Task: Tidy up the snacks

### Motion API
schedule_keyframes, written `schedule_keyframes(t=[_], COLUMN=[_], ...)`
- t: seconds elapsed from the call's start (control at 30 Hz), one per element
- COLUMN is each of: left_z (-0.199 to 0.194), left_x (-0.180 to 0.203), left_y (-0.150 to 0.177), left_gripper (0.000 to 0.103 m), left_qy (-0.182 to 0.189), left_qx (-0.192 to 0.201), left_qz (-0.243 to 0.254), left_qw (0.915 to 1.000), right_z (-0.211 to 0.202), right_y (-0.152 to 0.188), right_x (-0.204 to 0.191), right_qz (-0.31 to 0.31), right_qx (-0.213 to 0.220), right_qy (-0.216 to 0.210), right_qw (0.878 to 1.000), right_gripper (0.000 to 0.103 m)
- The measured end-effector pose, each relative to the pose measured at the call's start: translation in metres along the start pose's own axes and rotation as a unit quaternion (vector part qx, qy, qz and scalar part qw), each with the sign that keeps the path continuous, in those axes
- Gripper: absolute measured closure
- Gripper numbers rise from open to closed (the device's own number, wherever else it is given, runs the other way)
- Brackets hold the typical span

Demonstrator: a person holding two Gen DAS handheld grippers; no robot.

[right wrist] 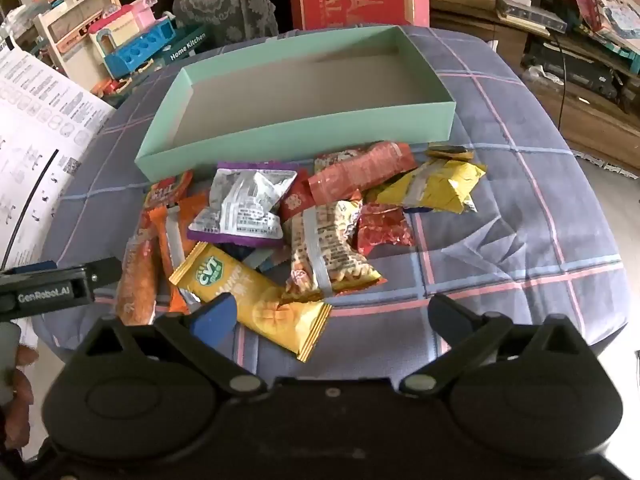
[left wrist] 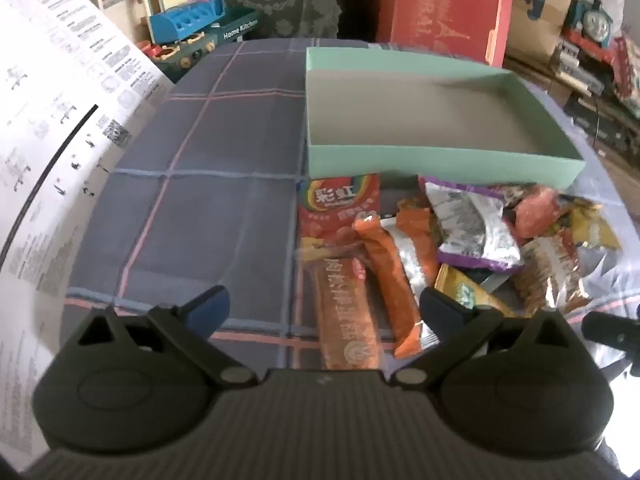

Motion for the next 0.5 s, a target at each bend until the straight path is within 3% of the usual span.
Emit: schedule_keyframes(t=[0.07, 0.23, 0.5], left_z=[0.002, 0.003, 0.004], left_x=[-0.008, -0.015, -0.011], left_y=[-0.001, -0.002, 0.001], left_gripper=[0.0, 0.0, 0.0], left_qy=[0.025, 0.04, 0.032], left_qx=[-0.006, -0.015, -0.024], left_qz=[-0.02, -0.016, -0.021], left_qw=[0.9995, 0.999, 0.999], right_z=[0.0, -0.006, -0.002], right_y=[0.0, -0.001, -0.001], right_x=[0.0, -0.005, -0.003], right_qz=[0.0, -0.005, -0.004], right_qx=[0.0, -0.001, 0.003], right_qy=[-0.003, -0.003, -0.007], right_qw=[1.0, 1.0, 1.0], right_gripper=[0.0, 0.0, 0.0])
Point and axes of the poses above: each gripper's, at about its wrist camera, not at the fingertips, and z roughly the way its jaws point, x to its right, y to its underside, the point moved 1 cm from there along z, roughly the way its jaws point, and after that the axes turned 12 degrees about -x, right-handed, at the moved point
